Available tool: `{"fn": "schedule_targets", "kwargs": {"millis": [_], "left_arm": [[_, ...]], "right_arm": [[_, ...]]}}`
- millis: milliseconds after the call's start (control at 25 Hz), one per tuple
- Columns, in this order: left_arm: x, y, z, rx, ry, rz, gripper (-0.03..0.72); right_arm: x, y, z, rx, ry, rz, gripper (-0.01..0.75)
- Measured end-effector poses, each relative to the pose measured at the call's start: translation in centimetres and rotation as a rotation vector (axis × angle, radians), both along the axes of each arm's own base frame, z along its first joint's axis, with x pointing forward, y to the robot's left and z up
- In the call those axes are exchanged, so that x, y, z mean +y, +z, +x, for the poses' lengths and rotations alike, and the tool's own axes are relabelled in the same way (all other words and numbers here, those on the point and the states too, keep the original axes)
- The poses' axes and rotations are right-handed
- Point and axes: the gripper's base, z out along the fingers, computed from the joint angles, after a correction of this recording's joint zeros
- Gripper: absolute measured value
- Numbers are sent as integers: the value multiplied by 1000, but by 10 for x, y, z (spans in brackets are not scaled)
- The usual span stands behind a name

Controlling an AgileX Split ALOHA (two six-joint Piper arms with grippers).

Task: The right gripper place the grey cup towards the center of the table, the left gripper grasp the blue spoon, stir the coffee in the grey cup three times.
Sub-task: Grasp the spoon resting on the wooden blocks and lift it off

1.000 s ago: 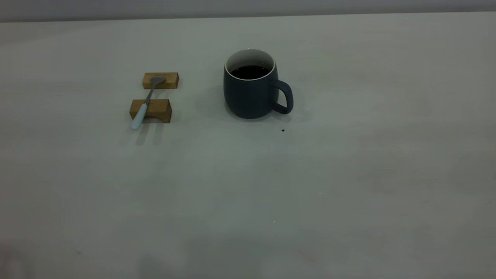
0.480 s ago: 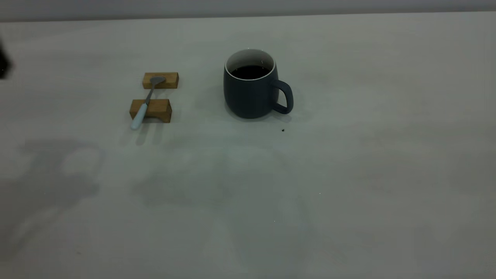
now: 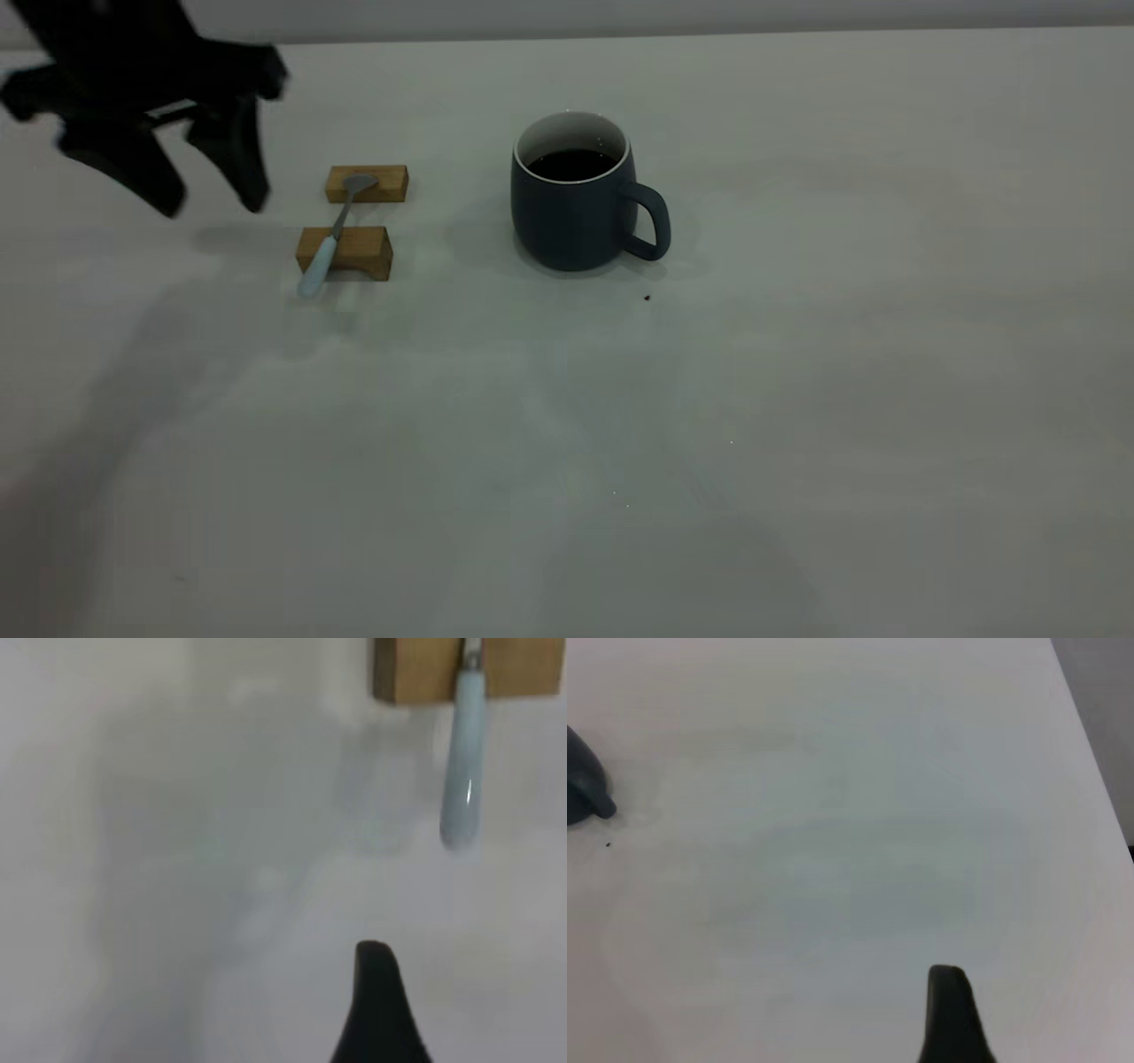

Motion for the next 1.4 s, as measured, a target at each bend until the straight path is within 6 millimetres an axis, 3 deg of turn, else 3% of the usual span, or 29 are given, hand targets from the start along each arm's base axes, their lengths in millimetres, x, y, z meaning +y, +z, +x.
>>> {"fn": "schedule_targets", "kwargs": {"millis": [200, 400, 1160, 1400], "left_arm": [[-14, -21, 16, 14, -14, 2, 595], [-18, -34, 18, 32, -6, 6, 595], [-19, -84, 22, 24, 27, 10, 595], [-20, -88, 25, -6, 31, 5, 595]], "right_arm": [[0, 0, 0, 0, 0, 0, 541], [0, 0, 0, 0, 0, 0, 541], [0, 0, 0, 0, 0, 0, 541], [0, 0, 0, 0, 0, 0, 541]]}}
